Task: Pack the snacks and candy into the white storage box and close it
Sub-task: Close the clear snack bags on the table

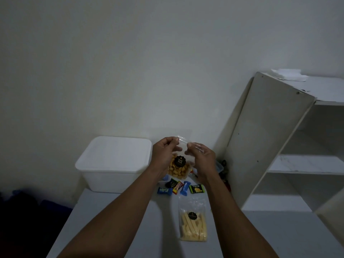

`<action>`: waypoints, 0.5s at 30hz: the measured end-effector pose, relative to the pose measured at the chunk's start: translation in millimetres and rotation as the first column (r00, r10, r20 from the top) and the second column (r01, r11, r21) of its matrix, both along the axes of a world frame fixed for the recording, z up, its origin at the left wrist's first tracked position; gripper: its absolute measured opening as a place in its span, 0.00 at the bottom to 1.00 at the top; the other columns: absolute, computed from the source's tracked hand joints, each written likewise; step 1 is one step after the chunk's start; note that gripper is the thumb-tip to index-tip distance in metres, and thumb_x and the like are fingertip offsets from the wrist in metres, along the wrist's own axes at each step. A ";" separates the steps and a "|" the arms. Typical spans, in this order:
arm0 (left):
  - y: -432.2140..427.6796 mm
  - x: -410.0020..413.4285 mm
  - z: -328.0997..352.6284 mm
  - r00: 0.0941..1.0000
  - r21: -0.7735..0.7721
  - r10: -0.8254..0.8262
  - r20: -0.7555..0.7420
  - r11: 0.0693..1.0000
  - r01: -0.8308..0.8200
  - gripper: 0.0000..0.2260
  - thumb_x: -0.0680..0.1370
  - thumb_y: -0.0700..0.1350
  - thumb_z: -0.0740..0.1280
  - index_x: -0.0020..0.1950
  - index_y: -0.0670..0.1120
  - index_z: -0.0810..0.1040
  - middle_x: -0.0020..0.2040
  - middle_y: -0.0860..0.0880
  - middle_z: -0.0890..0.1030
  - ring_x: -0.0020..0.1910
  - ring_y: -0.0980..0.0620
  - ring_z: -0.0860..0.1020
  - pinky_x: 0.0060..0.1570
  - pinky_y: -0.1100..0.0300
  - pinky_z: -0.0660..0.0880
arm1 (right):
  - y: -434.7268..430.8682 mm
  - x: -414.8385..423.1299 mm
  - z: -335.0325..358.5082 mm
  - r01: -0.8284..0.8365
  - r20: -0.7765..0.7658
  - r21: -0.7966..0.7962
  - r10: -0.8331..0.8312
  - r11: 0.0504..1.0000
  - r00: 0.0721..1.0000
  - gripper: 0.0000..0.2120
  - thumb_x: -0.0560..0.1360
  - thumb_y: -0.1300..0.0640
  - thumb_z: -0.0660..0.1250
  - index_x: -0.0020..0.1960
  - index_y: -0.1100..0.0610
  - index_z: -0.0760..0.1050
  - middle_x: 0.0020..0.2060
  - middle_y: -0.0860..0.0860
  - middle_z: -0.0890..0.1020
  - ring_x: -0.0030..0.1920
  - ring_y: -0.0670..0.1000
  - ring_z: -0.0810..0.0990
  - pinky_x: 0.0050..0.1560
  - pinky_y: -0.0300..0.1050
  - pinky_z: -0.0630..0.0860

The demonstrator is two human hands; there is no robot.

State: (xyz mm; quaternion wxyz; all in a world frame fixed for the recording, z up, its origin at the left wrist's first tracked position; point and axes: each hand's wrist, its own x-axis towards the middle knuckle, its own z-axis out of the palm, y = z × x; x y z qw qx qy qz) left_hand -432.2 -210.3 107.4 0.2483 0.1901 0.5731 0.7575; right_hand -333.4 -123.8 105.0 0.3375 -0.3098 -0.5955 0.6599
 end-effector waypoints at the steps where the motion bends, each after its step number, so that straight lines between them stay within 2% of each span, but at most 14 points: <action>1: -0.9 -1.9 -0.2 0.999 -0.019 0.003 -0.035 1.000 -0.004 0.03 0.78 0.44 0.69 0.47 0.47 0.82 0.40 0.52 0.83 0.41 0.51 0.82 0.51 0.50 0.78 | 3.7 1.6 1.2 -0.024 0.033 0.053 0.023 0.998 0.999 0.04 0.74 0.55 0.73 0.46 0.54 0.83 0.41 0.54 0.86 0.46 0.51 0.84 0.47 0.51 0.79; 4: -3.8 -6.4 -1.0 0.978 -0.126 -0.030 -0.208 0.992 0.003 0.04 0.79 0.44 0.67 0.46 0.47 0.81 0.42 0.51 0.83 0.39 0.54 0.81 0.47 0.54 0.76 | 14.6 5.0 8.3 -0.149 0.139 0.253 0.117 0.956 0.983 0.04 0.72 0.57 0.75 0.45 0.57 0.84 0.40 0.54 0.86 0.44 0.50 0.84 0.46 0.46 0.80; 6: -3.0 -5.0 -0.8 0.961 -0.167 -0.056 -0.272 0.986 0.010 0.05 0.79 0.44 0.67 0.47 0.46 0.81 0.43 0.50 0.83 0.38 0.56 0.81 0.43 0.60 0.74 | 17.6 2.5 12.6 -0.200 0.183 0.348 0.143 0.916 0.973 0.05 0.73 0.57 0.74 0.45 0.60 0.84 0.40 0.54 0.86 0.43 0.49 0.84 0.50 0.48 0.80; 8: -2.1 -3.7 -0.7 0.960 -0.167 -0.051 -0.275 0.986 0.005 0.05 0.79 0.45 0.67 0.47 0.46 0.82 0.44 0.49 0.84 0.39 0.56 0.82 0.42 0.61 0.74 | 19.3 -2.0 13.1 -0.215 0.224 0.415 0.130 0.884 0.966 0.05 0.75 0.57 0.72 0.45 0.60 0.83 0.39 0.55 0.85 0.41 0.49 0.82 0.50 0.51 0.79; 12: -4.3 -6.4 0.9 0.959 -0.161 -0.073 -0.274 0.987 0.029 0.04 0.78 0.44 0.70 0.48 0.45 0.83 0.44 0.49 0.85 0.39 0.57 0.82 0.40 0.63 0.74 | 20.9 -5.8 6.9 -0.212 0.222 0.447 0.121 0.869 0.967 0.06 0.76 0.57 0.71 0.42 0.58 0.82 0.39 0.57 0.84 0.39 0.50 0.79 0.48 0.57 0.78; 15: -5.8 -6.8 2.1 0.945 -0.178 -0.111 -0.307 0.982 0.057 0.03 0.77 0.42 0.70 0.47 0.46 0.84 0.42 0.50 0.84 0.38 0.57 0.82 0.38 0.66 0.74 | 18.6 -7.5 6.8 -0.206 0.212 0.465 0.118 0.861 0.970 0.06 0.75 0.57 0.71 0.42 0.58 0.83 0.37 0.55 0.85 0.39 0.50 0.81 0.47 0.56 0.79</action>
